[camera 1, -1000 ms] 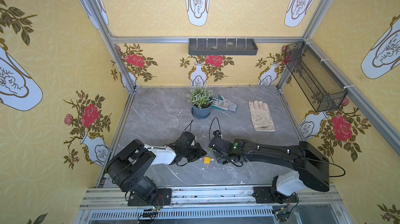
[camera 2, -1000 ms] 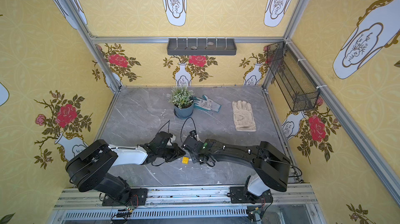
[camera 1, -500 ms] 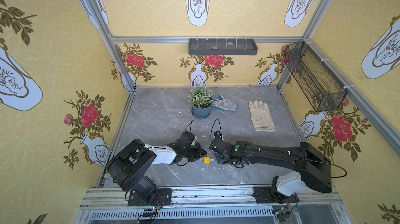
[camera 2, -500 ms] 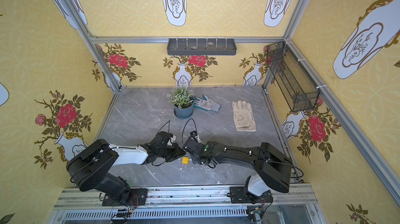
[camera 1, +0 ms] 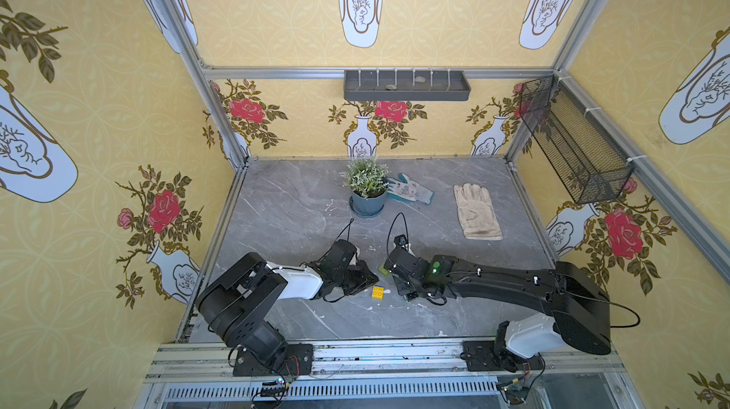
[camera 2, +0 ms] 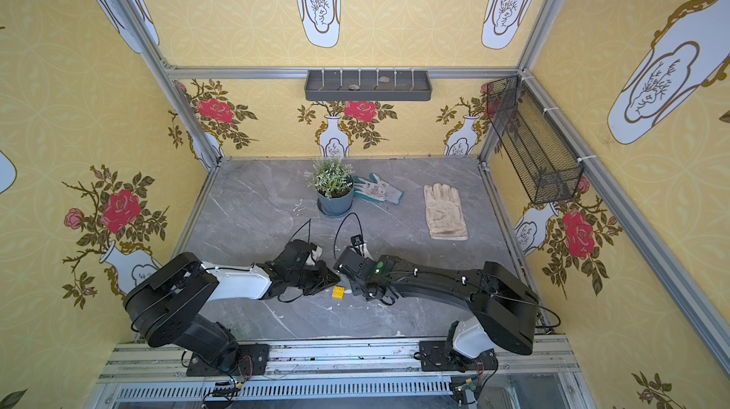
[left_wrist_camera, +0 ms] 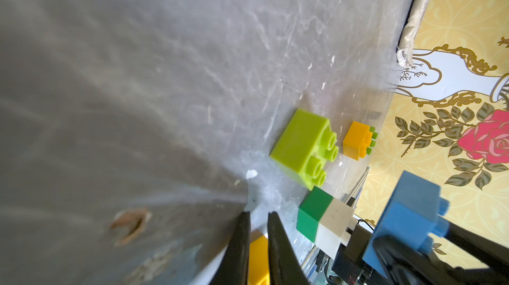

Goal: Assemble the number 4 with lego
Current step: Assemble the lego brick with the lego brick.

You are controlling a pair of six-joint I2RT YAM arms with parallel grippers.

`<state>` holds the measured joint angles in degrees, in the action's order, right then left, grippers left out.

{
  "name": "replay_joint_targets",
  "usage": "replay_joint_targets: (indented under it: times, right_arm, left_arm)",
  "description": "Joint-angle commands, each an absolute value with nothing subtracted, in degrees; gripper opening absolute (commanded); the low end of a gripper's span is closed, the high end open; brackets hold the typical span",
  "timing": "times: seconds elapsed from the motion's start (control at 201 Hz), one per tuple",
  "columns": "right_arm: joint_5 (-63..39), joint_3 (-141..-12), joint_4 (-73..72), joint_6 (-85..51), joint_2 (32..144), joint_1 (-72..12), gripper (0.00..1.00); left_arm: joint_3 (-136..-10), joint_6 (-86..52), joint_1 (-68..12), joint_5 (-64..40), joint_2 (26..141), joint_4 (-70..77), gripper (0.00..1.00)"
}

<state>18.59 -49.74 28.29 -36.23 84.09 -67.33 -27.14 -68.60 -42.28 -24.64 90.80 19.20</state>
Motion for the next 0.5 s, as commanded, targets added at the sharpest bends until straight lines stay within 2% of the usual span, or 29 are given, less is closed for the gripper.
replay_joint_targets:
  times: [0.0, 0.493]
  right_arm:
    - [18.8, -48.9, 27.5, -37.7, 84.3, -67.3, 0.02]
    - [18.1, -49.3, 26.2, -37.5, 83.1, -67.1, 0.02]
  left_arm:
    - [-26.9, -67.9, -42.3, -22.6, 91.8, 12.7, 0.17]
    - [-27.4, -67.9, -42.3, -22.7, 92.8, 12.5, 0.17]
